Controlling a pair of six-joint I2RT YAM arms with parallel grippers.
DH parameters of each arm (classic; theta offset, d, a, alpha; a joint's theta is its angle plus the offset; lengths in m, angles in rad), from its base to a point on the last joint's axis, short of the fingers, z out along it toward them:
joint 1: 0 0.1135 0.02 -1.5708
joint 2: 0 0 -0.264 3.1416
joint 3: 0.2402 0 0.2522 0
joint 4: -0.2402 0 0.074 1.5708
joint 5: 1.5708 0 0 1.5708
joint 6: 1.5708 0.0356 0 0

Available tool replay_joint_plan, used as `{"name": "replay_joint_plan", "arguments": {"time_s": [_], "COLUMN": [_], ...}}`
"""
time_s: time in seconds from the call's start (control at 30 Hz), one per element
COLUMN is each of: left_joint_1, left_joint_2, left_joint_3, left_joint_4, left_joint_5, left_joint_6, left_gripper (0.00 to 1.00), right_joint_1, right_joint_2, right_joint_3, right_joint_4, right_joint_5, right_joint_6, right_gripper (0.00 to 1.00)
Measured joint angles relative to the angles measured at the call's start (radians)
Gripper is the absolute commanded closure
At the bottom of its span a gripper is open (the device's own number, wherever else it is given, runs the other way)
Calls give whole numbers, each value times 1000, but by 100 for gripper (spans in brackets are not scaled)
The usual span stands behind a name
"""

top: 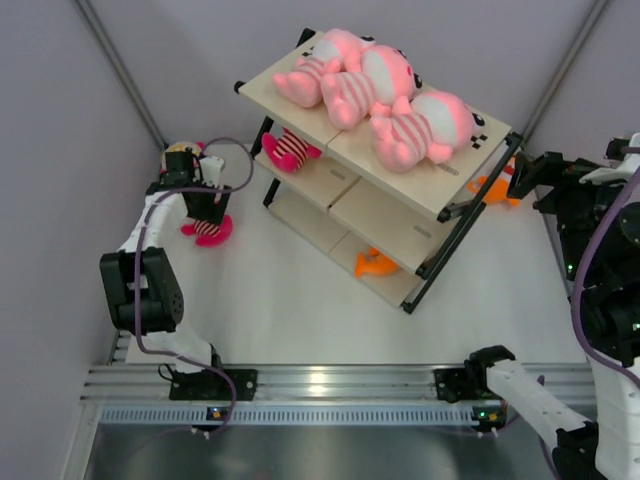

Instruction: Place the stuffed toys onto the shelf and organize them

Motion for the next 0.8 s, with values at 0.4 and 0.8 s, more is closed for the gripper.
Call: {"name": "replay_joint_plan", "arguments": {"time_s": [0.4, 0.8], "left_joint_1": [-158, -232], "left_joint_2": [-35, 90], "left_joint_3": [-240, -286], "left_joint_4": [164, 362], "left_joint_5": [-229, -375], "left_joint_6": [209, 331], "left_gripper": [25, 89], "right_joint_1": [0, 0], "right_joint_2": [37, 20], "right_joint_3": [-64, -75], "right_joint_4": [5, 5], "right_joint_5": [-20, -19], "right_joint_6": [-30, -85], "right_gripper": [3, 3]}}
